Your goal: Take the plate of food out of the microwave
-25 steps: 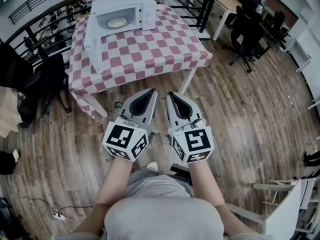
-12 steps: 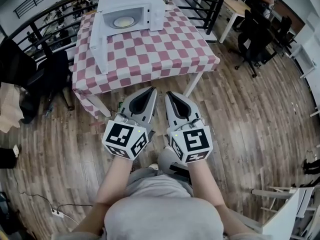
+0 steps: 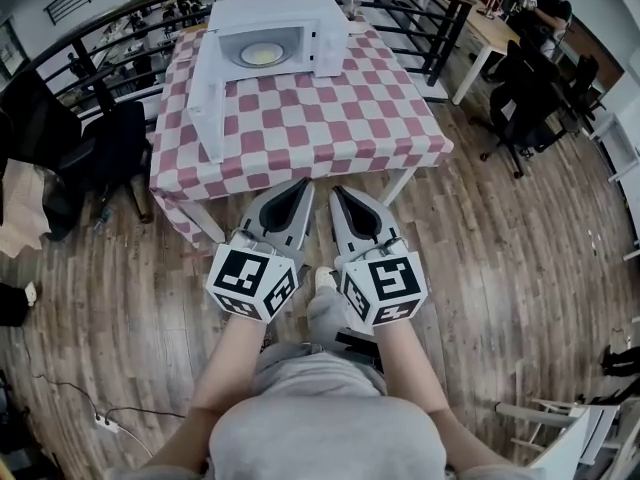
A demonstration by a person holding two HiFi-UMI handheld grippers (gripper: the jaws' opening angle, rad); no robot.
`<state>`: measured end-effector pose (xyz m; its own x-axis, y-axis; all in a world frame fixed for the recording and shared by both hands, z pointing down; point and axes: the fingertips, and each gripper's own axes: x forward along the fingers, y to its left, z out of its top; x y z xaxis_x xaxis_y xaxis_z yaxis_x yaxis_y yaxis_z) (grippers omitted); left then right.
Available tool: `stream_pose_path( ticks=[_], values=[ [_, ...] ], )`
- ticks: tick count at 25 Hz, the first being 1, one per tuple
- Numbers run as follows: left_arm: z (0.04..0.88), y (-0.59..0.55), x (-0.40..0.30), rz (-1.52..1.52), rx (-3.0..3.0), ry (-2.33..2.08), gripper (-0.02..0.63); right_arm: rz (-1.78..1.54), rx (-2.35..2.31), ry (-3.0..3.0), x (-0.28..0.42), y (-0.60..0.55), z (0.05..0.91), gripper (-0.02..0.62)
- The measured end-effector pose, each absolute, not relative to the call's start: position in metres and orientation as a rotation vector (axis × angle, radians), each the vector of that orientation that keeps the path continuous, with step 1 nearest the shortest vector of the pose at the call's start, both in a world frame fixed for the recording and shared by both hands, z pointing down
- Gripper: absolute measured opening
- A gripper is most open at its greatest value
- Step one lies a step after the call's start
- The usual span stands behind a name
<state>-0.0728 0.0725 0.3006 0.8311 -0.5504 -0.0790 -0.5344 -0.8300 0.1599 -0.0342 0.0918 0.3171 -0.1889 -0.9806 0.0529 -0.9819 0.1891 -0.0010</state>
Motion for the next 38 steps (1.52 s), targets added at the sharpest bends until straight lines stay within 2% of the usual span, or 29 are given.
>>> stream_pose_path(
  ticks=[38],
  values=[
    [0.321, -0.191, 0.011, -0.103, 2.750, -1.213, 0.003, 0.109, 1.695, -2.593, 0.060, -0.173, 0.328, 0.026]
  ],
)
